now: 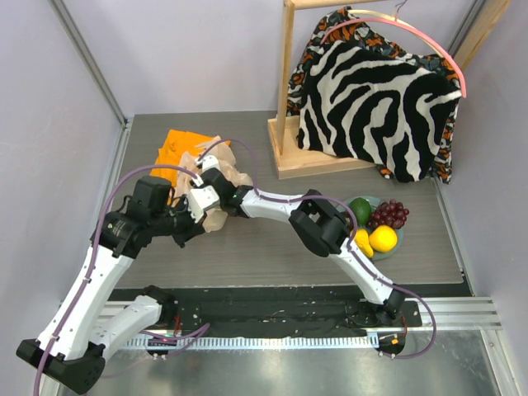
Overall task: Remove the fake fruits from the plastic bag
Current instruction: Take out the fake fruit from the plastic bag.
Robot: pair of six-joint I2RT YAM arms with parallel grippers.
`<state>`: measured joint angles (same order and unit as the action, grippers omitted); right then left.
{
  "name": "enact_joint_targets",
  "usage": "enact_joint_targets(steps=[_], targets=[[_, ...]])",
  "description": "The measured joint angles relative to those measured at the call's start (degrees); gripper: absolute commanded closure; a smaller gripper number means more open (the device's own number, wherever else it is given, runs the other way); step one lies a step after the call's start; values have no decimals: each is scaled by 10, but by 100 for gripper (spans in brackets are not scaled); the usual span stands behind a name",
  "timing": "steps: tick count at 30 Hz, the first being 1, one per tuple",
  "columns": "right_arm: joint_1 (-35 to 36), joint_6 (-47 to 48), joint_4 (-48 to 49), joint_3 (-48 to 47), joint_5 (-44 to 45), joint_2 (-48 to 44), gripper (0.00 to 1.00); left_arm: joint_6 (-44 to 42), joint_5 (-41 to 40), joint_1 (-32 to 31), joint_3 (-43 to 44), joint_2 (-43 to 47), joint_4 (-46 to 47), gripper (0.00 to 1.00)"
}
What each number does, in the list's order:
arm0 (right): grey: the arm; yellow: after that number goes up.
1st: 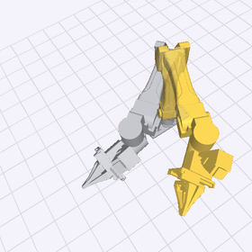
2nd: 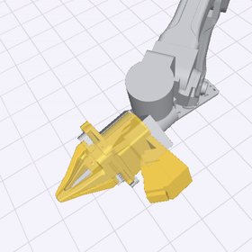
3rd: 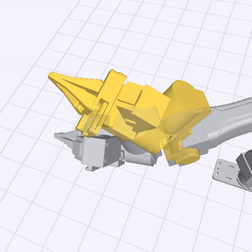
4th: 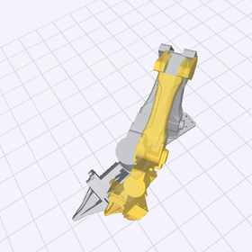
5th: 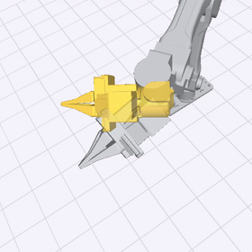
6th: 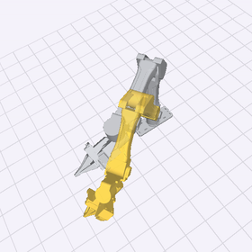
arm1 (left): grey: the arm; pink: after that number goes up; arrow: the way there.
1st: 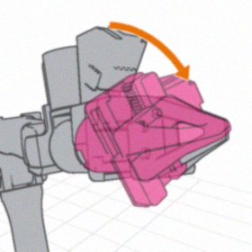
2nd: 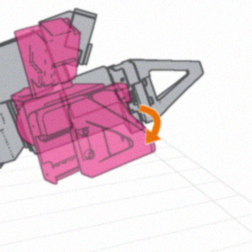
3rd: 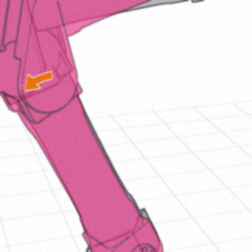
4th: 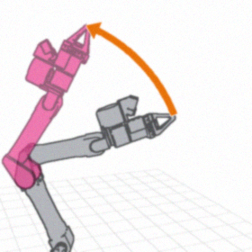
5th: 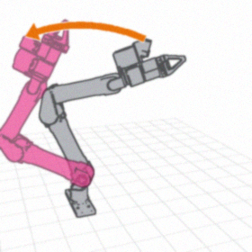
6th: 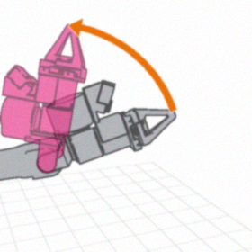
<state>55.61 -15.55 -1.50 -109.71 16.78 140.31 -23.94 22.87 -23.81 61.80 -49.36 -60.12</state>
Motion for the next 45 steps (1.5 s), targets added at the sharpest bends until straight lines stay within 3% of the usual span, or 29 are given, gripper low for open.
enact_joint_targets(steps=[5, 9, 14, 21, 27, 34, 38, 45], targets=[[-4, -4, -2, 0, 7, 2, 62, 3, 9, 0, 0, 0, 1, 100], [-7, 9, 0, 38, -3, -21, 73, 10, 10, 0, 0, 0, 3, 100], [-28, 21, -9, 131, -76, -115, 75, 10, 9, 0, -5, 5, 7, 100], [-97, 18, 24, 253, -269, -300, 73, 2, 7, 0, -33, 14, 25, 100], [-110, 36, 36, 318, -413, -376, 75, -3, -9, 0, -37, 13, 69, 100], [-96, 95, -49, 332, -439, -408, 69, -5, -19, 0, -50, 21, 92, 100], [-87, 88, -69, 313, -366, -390, 44, -3, -19, 0, -43, 29, 87, 100], [-85, 4, -70, 220, -242, -267, 23, 2, 12, 0, 39, 15, 52, 100]])
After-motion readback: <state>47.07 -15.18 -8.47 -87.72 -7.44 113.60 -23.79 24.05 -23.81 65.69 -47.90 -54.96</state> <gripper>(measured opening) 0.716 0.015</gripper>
